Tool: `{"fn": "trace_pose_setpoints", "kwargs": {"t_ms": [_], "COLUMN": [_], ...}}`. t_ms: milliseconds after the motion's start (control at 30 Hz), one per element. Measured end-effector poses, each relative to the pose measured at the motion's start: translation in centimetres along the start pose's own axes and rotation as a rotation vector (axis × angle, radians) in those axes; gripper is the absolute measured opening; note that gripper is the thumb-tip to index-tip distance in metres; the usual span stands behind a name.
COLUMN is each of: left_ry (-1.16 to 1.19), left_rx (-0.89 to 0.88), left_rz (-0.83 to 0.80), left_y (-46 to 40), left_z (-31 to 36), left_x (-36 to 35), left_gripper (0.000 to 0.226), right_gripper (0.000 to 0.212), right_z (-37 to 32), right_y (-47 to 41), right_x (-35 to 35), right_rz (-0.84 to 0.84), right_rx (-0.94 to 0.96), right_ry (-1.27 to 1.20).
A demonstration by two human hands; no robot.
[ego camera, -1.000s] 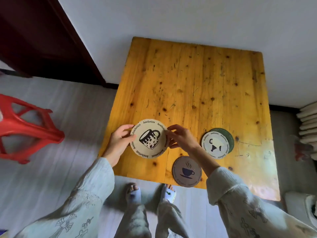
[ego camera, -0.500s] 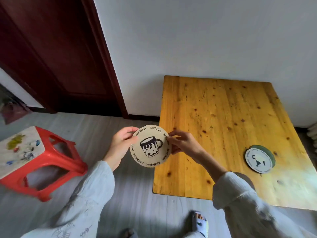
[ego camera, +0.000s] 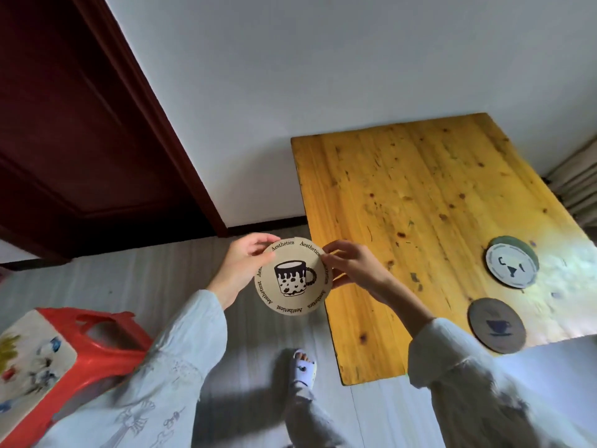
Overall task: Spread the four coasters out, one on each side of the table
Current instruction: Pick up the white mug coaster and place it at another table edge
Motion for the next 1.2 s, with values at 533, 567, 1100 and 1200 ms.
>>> {"fn": "trace_pose_setpoints", "kwargs": {"t_ms": [533, 567, 1100, 1200], "left_ry": [-0.027, -0.021, -0.335, -0.382], "left_rx": [0.232, 0.241, 0.206, 0.236], "left_rz": [-0.411, -0.435, -0.769, -0.792], "left_y": [-17.6, -18.5, -33.2, -34.1], "left_z": [1.8, 1.8, 0.2, -1.5], "left_x": [-5.4, -6.0, -13.0, -14.2], "left_gripper": [0.033, 0.031, 0.023, 0.021], "right_gripper": [0.014, 0.014, 0.010, 0.010], "right_z": [-0.6, -0.2, 7.4, 9.3], "right_y": [-8.1, -8.3, -13.9, -14.6], "right_x": [9.8, 10.3, 9.5, 8.6], "right_rz": [0.388, 0.421, 0.878, 0.887], "right_rx": [-0.090, -0.105, -0.480, -0.556], "right_ry": [-0.330, -0.357, -0.632, -0.651]}}
Point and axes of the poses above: each hand's wrist, its own y-axis away from the middle knuckle, its own x-axis out of the back of the hand, z = x × y, the point moved 8 cm from there along -y, towards the middle knuckle, and after that the axes turned 5 degrees about y, right-handed, at the moved point
